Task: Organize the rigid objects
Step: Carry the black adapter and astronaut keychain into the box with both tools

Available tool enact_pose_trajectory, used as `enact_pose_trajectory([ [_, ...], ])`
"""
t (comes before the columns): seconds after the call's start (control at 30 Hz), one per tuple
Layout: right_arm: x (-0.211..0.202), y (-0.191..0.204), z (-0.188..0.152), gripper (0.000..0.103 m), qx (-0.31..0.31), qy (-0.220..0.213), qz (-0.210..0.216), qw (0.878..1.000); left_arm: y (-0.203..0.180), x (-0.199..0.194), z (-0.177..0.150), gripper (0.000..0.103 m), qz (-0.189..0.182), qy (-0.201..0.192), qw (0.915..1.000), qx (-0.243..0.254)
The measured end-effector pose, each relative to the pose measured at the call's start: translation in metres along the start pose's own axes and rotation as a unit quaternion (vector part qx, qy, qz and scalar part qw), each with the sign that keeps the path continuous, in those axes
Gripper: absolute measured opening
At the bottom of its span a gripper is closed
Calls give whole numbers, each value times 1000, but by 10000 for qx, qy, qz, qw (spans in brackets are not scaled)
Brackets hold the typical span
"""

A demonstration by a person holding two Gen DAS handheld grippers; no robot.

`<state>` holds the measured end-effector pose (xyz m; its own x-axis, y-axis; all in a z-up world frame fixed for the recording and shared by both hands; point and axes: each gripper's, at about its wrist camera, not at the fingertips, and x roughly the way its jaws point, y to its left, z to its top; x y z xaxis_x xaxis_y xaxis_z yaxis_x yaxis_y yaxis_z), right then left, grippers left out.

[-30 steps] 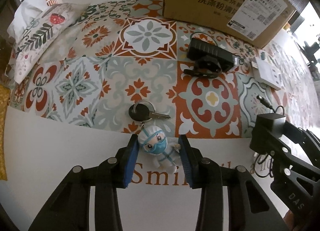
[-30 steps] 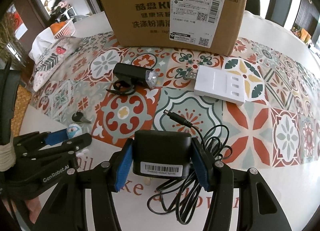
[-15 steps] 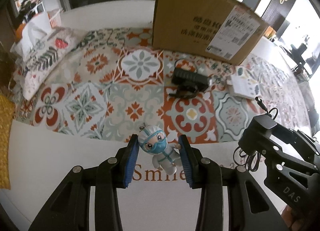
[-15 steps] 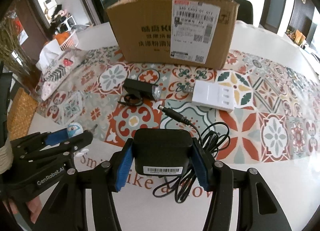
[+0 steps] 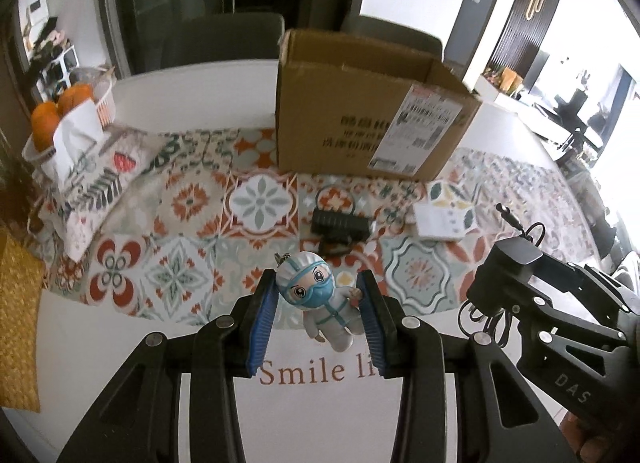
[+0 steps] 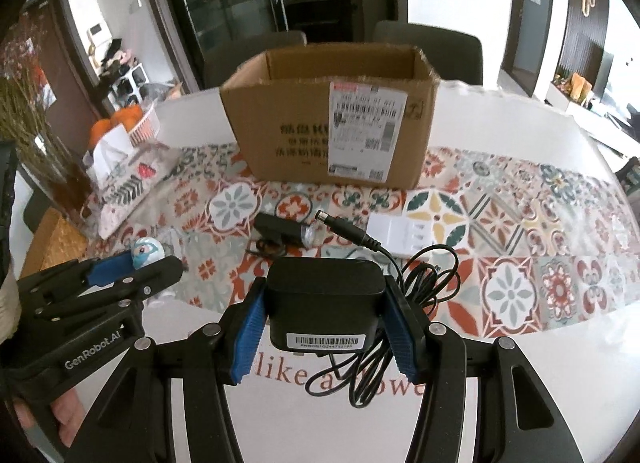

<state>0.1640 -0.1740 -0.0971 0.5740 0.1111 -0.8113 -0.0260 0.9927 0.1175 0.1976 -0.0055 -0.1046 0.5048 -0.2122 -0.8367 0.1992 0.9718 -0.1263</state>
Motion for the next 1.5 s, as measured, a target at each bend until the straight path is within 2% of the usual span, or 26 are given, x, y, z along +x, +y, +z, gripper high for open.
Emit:
enact_pose_trajectory([
  [0.57, -45, -2, 36, 55, 42, -742, -64, 9972, -18, -42, 48, 40, -130, -751, 9962, 428],
  [0.9, -61, -7, 69, 55, 97, -1163, -84, 9931, -25, -56, 85, 40, -185, -1092, 9922, 580],
  [1.5, -61, -16, 134, 55, 114, -1538, -62, 9880, -32, -52, 152, 40, -341, -1311, 9879, 751],
])
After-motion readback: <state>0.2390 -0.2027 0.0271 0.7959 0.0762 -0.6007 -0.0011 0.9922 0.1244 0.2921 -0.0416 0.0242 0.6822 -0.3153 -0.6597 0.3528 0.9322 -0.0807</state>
